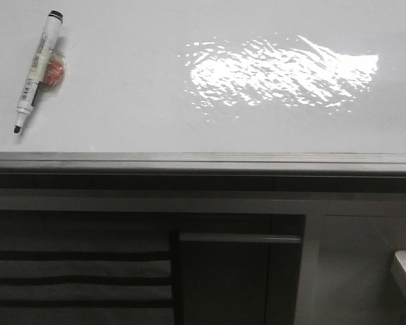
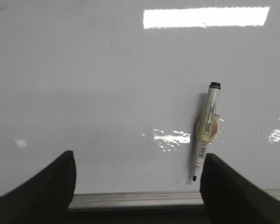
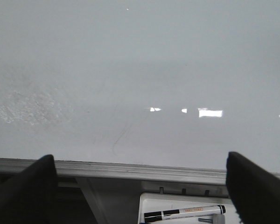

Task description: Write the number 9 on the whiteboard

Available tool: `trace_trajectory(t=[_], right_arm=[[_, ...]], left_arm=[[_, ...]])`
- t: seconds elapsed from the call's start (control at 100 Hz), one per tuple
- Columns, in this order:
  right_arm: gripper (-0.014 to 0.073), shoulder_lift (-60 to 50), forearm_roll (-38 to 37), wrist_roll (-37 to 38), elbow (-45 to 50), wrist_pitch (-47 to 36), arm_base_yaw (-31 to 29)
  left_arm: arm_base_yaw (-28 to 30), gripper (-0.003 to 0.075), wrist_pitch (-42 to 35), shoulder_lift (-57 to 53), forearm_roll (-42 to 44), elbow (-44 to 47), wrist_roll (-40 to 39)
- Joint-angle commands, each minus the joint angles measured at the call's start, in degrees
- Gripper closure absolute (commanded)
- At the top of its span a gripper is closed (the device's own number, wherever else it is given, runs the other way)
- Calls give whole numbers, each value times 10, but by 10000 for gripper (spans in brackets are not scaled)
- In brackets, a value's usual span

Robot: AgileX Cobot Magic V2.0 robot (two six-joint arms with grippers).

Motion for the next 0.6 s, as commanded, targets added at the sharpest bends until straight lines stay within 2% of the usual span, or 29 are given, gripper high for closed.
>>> trace_trajectory(t=[0.0,0.32,0.45,0.59], right_arm=[[-55,9,-5,-4,-21,-39,2],[-55,9,1,-4,-21,-49,2],[-55,9,1,-4,-20,-49,2],[-55,9,1,-4,-20,-47,2]], left_arm=[[-17,207,-33,28,-11,-17,7],[-120,207,-85,182,-11,-18,28],[-159,207,-156,260,27,-19,44],[-158,207,-240,331,47,-19,44]])
